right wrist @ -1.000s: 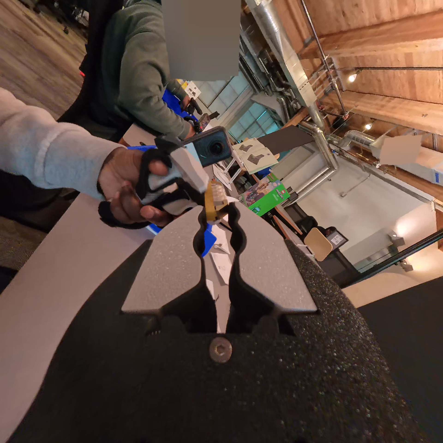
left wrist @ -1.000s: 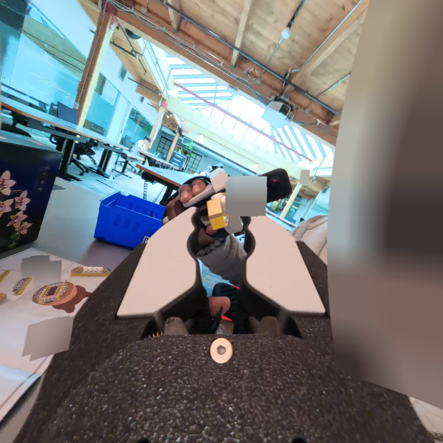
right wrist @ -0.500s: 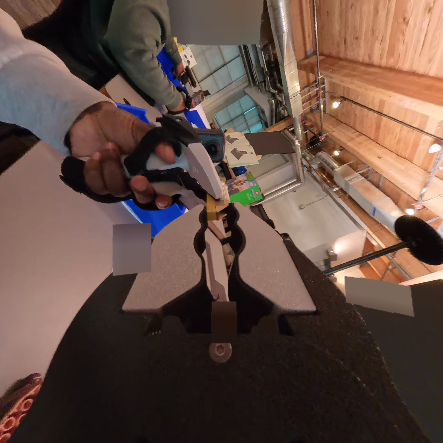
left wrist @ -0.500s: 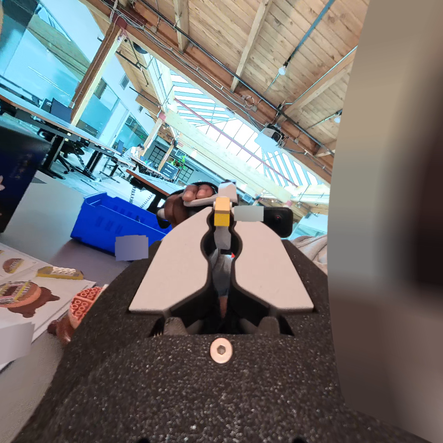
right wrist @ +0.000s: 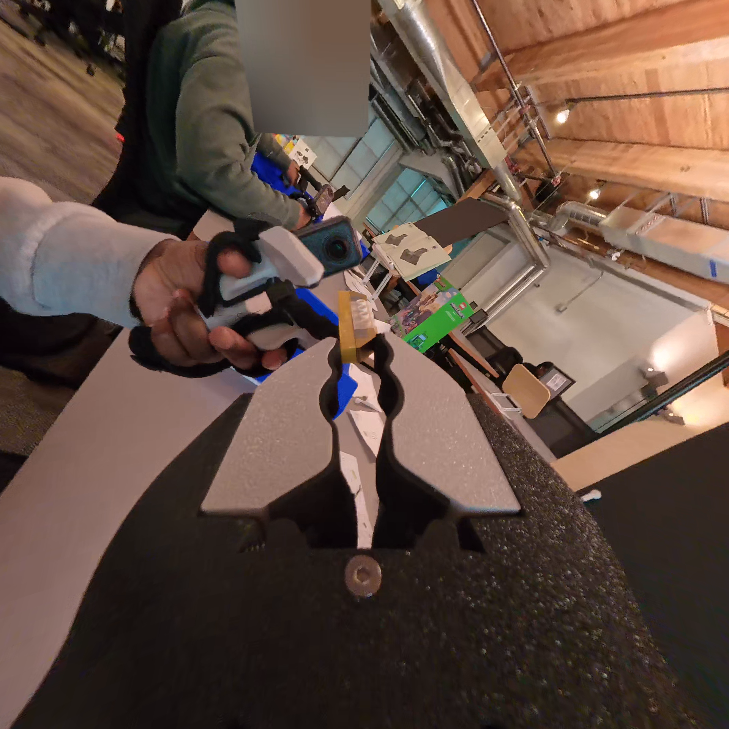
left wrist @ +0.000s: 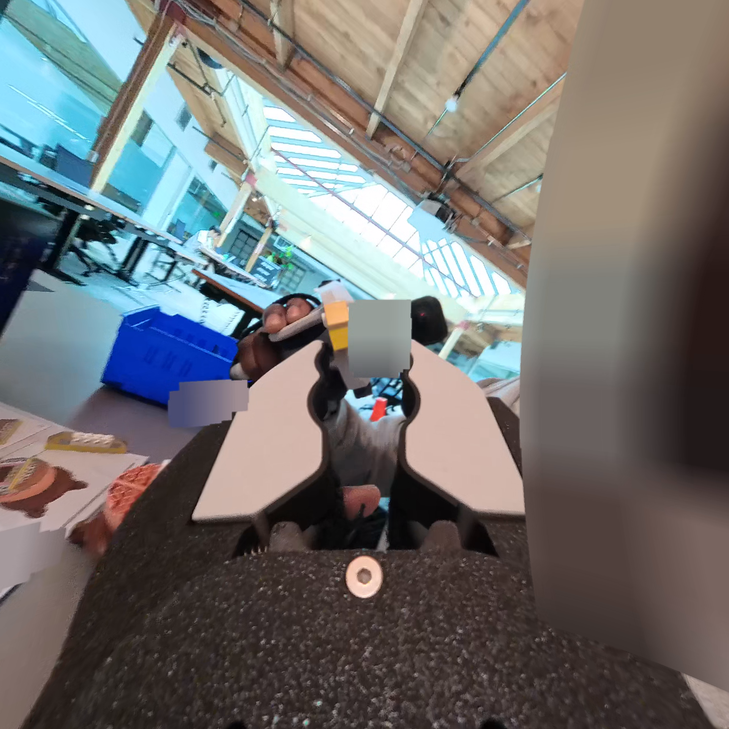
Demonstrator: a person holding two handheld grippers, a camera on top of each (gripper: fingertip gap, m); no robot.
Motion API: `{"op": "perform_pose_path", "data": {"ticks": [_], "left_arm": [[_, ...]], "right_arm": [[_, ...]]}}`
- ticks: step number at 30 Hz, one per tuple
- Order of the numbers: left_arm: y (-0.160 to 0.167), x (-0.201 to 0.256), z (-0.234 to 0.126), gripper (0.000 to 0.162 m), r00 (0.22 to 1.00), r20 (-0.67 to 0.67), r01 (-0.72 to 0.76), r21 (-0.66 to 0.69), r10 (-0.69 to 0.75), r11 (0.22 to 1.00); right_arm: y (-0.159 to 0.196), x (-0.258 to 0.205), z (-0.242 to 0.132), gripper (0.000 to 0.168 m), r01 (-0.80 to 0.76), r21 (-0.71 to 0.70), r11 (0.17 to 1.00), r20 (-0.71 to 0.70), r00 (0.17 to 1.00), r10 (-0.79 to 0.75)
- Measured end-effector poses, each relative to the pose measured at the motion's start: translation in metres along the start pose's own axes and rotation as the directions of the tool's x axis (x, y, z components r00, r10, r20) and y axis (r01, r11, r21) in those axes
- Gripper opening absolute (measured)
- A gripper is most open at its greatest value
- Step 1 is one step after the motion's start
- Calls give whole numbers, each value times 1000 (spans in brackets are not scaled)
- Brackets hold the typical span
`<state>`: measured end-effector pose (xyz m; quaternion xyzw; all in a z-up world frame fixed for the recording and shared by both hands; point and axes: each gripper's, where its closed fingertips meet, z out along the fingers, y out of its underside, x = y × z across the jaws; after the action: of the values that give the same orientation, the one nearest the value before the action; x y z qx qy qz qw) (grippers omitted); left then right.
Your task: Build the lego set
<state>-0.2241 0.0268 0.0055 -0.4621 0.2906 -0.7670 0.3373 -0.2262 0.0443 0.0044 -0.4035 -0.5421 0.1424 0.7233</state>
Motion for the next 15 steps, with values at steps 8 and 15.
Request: {"op": "perform_pose_path", "data": {"ticks": [8,15], "left_arm": [[-13,-14,-22,14,981,159,-115,37,107,993],[-5,-12,-15,32,986,129,-111,11,108,994]], "right_arm": [[4,-10,-2,15,3,-43,999,2,1000,-3],[3,-9,-3,16,-134,-16,991,9,991,135]]}}
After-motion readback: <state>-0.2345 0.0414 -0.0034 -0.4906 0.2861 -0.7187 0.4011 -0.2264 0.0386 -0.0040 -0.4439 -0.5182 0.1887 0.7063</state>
